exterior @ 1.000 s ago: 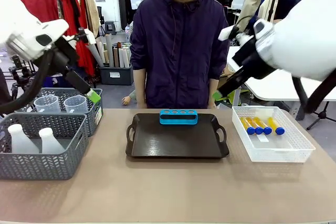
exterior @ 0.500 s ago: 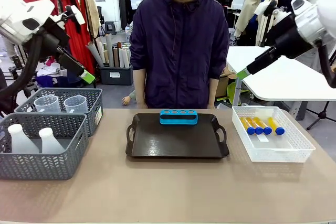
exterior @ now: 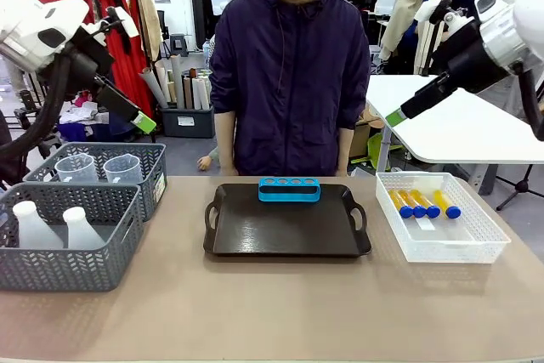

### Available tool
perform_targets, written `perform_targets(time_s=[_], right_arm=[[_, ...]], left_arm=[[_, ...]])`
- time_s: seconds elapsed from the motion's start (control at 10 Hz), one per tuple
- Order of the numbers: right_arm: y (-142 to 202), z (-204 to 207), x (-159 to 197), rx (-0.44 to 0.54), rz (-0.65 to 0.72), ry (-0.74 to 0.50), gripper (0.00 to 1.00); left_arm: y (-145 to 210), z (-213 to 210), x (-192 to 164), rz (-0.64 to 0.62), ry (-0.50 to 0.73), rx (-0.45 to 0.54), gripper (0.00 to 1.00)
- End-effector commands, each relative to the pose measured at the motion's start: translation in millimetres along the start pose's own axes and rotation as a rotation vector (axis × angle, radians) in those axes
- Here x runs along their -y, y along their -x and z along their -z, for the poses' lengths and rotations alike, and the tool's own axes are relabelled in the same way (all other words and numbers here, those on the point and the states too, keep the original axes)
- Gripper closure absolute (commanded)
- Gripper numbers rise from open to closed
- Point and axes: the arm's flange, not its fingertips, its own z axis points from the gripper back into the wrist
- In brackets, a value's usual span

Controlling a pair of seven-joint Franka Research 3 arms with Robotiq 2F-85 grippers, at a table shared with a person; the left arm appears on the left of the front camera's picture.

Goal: Prepare the laboratory tools.
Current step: Pick up one Large Measuring Cup and place it on the Handle tray.

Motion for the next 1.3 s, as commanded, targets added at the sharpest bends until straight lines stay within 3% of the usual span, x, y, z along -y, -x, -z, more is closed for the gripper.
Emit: perform_targets(time_s=[0.0, 0.7, 0.8, 1.2], right_arm=[[-13, -1, 7, 0.012, -0.041, -0.004, 0.00], [-40, -29, 19, 0.067, -0.108, -0.067, 0.00], [-39, -30, 10, 0.029, -0.090, -0.042, 0.00], [-39, -30, 10, 0.029, -0.090, -0.042, 0.00]], left_arm=[[-8, -8, -4, 0.036, -0.006, 0.002, 0.00], [-39, -26, -12, 0.117, -0.007, -0.004, 0.00], [-38, -21, -10, 0.133, -0.010, -0.026, 0.00], [-37, -25, -8, 0.084, -0.011, 0.013, 0.00]])
